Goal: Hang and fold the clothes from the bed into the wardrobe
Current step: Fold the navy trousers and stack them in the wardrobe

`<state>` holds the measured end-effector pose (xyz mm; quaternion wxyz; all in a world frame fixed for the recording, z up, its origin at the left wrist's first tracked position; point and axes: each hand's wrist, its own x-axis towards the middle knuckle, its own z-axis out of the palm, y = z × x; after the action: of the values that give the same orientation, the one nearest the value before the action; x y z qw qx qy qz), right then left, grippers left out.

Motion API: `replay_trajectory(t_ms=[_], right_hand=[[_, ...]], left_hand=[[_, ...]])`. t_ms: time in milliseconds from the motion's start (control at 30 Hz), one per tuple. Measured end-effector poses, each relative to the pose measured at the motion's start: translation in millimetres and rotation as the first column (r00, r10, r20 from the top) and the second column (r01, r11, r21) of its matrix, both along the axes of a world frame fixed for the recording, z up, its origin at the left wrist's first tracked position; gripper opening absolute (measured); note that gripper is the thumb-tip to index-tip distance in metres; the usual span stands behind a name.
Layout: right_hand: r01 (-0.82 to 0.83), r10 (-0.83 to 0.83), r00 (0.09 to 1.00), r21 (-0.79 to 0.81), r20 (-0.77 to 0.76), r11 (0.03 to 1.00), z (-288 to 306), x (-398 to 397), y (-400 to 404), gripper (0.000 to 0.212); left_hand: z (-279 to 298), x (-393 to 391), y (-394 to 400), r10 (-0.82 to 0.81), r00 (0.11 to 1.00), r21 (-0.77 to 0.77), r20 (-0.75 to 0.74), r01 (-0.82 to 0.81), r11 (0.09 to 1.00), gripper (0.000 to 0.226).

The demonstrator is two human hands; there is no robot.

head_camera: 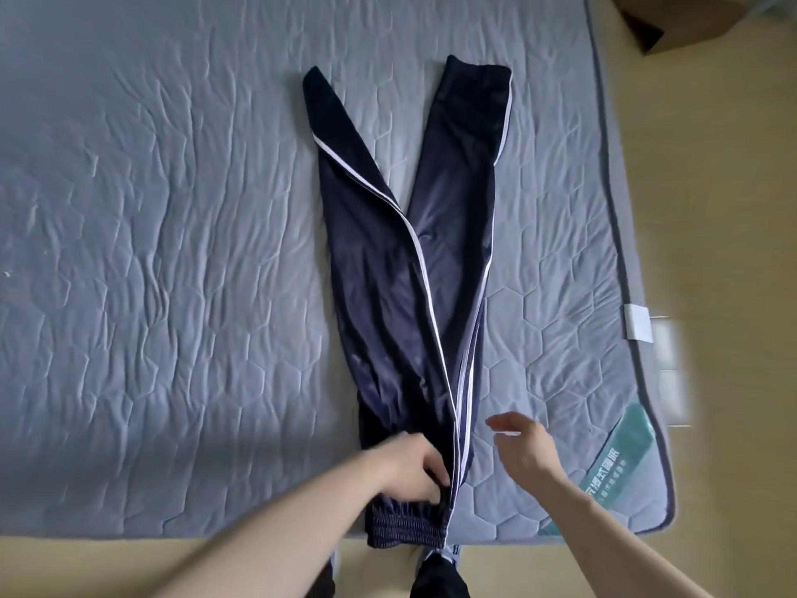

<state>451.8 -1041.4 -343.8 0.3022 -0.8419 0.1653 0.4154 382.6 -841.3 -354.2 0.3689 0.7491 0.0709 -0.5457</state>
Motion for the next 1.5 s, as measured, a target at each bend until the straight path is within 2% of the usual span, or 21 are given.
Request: replay_trajectory(t_ms=[100, 167, 233, 400, 500, 600, 733, 933, 1000, 1033, 1067, 1133, 1167, 1233, 1300, 1333, 1367, 1433, 1467, 1500], right_hand=[[-0.004, 0.002, 0.999, 0.049, 0.032, 0.999, -11, 10, 27, 0.029], [-0.006, 0.002, 0.999, 0.088, 0.043, 0.996, -19, 23, 49, 0.03], [-0.038, 0.027, 0.995, 0.116, 0.096, 0.993, -26, 41, 73, 0.036], [-0.108, 0.055, 0.952, 0.16, 0.3, 0.981, -44, 110, 133, 0.056], [-0.152, 0.083, 0.916, 0.148, 0.392, 0.977, -53, 154, 167, 0.063], [-0.22, 0.141, 0.874, 0.12, 0.465, 0.968, -65, 191, 201, 0.071], [-0.264, 0.171, 0.834, 0.106, 0.525, 0.959, -82, 236, 249, 0.078], [-0.34, 0.25, 0.77, 0.046, 0.586, 0.939, -116, 286, 319, 0.081], [-0.368, 0.311, 0.749, -0.024, 0.585, 0.93, -128, 294, 334, 0.076], [-0.369, 0.331, 0.745, -0.055, 0.58, 0.928, -133, 297, 338, 0.065], [-0.344, 0.311, 0.744, -0.06, 0.591, 0.937, -133, 301, 340, 0.049], [-0.174, 0.088, 0.731, 0.06, 0.676, 0.983, -123, 311, 336, 0.02], [-0.062, -0.067, 0.689, 0.152, 0.722, 0.987, -114, 318, 330, 0.023], [0.15, -0.359, 0.531, 0.332, 0.768, 0.931, -101, 331, 307, 0.04], [0.344, -0.517, 0.43, 0.395, 0.74, 0.852, -97, 338, 270, 0.041], [0.414, -0.528, 0.442, 0.358, 0.725, 0.837, -102, 340, 249, 0.04], [0.46, -0.506, 0.504, 0.278, 0.7, 0.843, -105, 339, 230, 0.037], [0.445, -0.419, 0.715, 0.099, 0.56, 0.89, -119, 332, 200, 0.02], [0.384, -0.338, 0.794, 0.015, 0.506, 0.923, -122, 329, 191, 0.024], [0.313, -0.248, 0.823, -0.044, 0.51, 0.949, -123, 330, 187, 0.039]], left_hand=[[-4, 33, 46, 0.293, 0.922, 0.133, 0.254, -0.333, 0.933, 0.023], [-14, 58, 86, 0.355, 0.844, 0.227, 0.403, -0.468, 0.854, 0.022], [-28, 80, 127, 0.338, 0.812, 0.315, 0.476, -0.516, 0.796, 0.031], [-51, 131, 209, 0.13, 0.894, 0.625, 0.43, -0.398, 0.671, 0.08], [-69, 162, 241, 0.19, 0.903, 0.674, 0.386, -0.417, 0.61, 0.112], [-92, 182, 260, 0.171, 0.935, 0.711, 0.31, -0.347, 0.612, 0.138], [-127, 181, 264, 0.116, 0.95, 0.703, 0.291, -0.294, 0.648, 0.146], [-137, 196, 277, 0.019, 0.958, 0.755, 0.287, -0.239, 0.611, 0.168], [-140, 197, 278, 0.024, 0.957, 0.758, 0.289, -0.244, 0.605, 0.171], [-143, 198, 280, 0.026, 0.958, 0.759, 0.285, -0.242, 0.604, 0.172], [-144, 198, 280, 0.025, 0.958, 0.758, 0.285, -0.241, 0.606, 0.173], [-144, 201, 282, 0.023, 0.959, 0.756, 0.281, -0.236, 0.61, 0.175], [-143, 201, 282, 0.022, 0.962, 0.759, 0.273, -0.23, 0.609, 0.175], [-139, 203, 281, 0.022, 0.966, 0.762, 0.258, -0.217, 0.61, 0.175], [-136, 204, 279, 0.026, 0.965, 0.757, 0.261, -0.221, 0.614, 0.173], [-134, 205, 278, 0.034, 0.965, 0.752, 0.26, -0.225, 0.619, 0.173], [-133, 205, 278, 0.045, 0.965, 0.748, 0.257, -0.228, 0.624, 0.173], [-132, 204, 278, 0.047, 0.967, 0.749, 0.249, -0.223, 0.623, 0.176], [-132, 205, 278, 0.044, 0.97, 0.753, 0.24, -0.215, 0.622, 0.177], [-133, 206, 277, 0.041, 0.972, 0.756, 0.233, -0.208, 0.621, 0.179]])
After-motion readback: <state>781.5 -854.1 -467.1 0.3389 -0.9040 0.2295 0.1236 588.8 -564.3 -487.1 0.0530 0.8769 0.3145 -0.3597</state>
